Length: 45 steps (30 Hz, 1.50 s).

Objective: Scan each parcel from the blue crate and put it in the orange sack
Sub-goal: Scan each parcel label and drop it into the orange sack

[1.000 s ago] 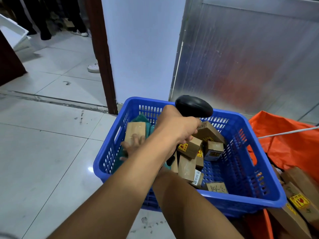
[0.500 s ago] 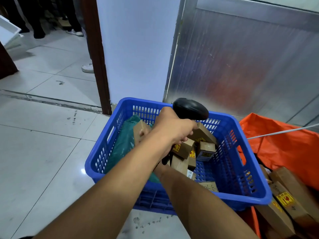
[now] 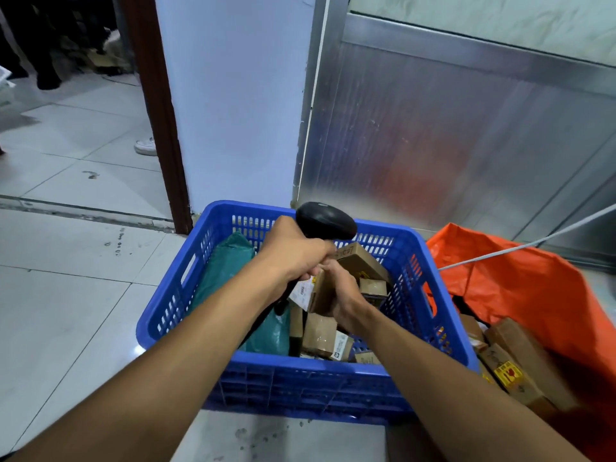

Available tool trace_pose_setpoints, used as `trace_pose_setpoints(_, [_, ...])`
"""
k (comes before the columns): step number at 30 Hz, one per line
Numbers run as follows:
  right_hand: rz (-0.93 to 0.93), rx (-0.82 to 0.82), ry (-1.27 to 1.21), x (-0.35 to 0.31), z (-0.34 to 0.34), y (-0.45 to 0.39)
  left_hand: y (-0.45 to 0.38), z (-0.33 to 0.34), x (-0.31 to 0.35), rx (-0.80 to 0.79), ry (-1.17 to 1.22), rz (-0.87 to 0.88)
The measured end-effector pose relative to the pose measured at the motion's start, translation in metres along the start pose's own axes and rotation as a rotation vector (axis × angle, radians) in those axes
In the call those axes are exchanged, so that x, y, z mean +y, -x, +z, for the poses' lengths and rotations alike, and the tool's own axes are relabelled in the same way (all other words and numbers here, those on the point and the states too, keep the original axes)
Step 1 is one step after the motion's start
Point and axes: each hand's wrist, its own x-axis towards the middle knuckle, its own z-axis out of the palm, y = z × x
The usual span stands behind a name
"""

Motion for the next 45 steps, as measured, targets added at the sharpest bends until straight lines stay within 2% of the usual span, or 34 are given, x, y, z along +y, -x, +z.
trace_pose_setpoints(6, [0.043, 0.093, -0.006, -0.022, -0.048, 0.022, -0.001, 0.013, -0.007, -0.004, -0.074, 0.004])
trace_pose_setpoints(12, [0.016, 0.127, -0.012, -0.04, -0.094, 0.038, 0.0, 0.023, -0.011, -0.074, -0.163, 0.013])
trace_pose_setpoints(18, [0.075, 0.085, -0.031, -0.051, -0.133, 0.064, 0.002, 0.029, -0.01, -0.08, -0.234, 0.103])
trace_pose_setpoints(23, [0.212, 0.105, -0.037, -0.05, -0.159, 0.073, 0.009, 0.037, -0.011, -0.075, -0.355, 0.225])
trace_pose_setpoints(34, [0.253, 0.064, -0.068, -0.044, -0.178, 0.078, 0.031, 0.045, -0.007, -0.071, -0.698, 0.459])
trace_pose_setpoints(45, [0.303, -0.022, 0.065, -0.035, -0.173, 0.065, 0.041, 0.042, -0.01, -0.247, -1.1, 0.637])
